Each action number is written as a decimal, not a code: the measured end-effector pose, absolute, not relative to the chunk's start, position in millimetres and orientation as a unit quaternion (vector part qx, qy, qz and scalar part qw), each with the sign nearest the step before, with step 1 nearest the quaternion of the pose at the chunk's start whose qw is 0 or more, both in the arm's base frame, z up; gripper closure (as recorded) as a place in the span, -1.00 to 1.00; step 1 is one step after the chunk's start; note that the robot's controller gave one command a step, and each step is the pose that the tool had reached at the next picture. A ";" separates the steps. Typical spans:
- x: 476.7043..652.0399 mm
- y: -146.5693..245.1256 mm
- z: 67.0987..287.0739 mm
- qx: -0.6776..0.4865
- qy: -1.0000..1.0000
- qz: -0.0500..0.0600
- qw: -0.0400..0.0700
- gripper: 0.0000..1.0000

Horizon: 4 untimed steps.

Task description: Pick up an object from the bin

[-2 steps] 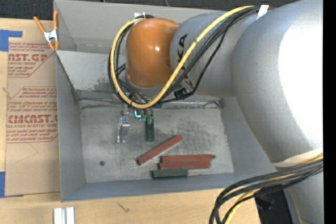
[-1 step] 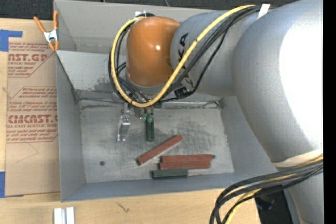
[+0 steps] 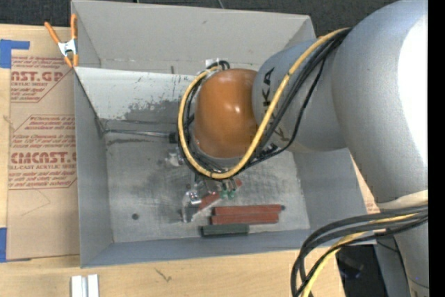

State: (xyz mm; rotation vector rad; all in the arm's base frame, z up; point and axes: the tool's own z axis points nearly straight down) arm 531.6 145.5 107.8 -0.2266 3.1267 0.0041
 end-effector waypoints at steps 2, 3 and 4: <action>496.0 114.9 72.2 -0.145 0.989 0.000 -0.003 1.00; 496.3 114.9 72.2 -0.145 0.989 0.000 -0.003 1.00; 494.4 115.1 79.7 -0.146 0.989 0.000 -0.003 1.00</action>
Offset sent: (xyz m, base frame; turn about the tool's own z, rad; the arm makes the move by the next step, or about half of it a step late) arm -0.0348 -0.0317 -0.0378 -0.1452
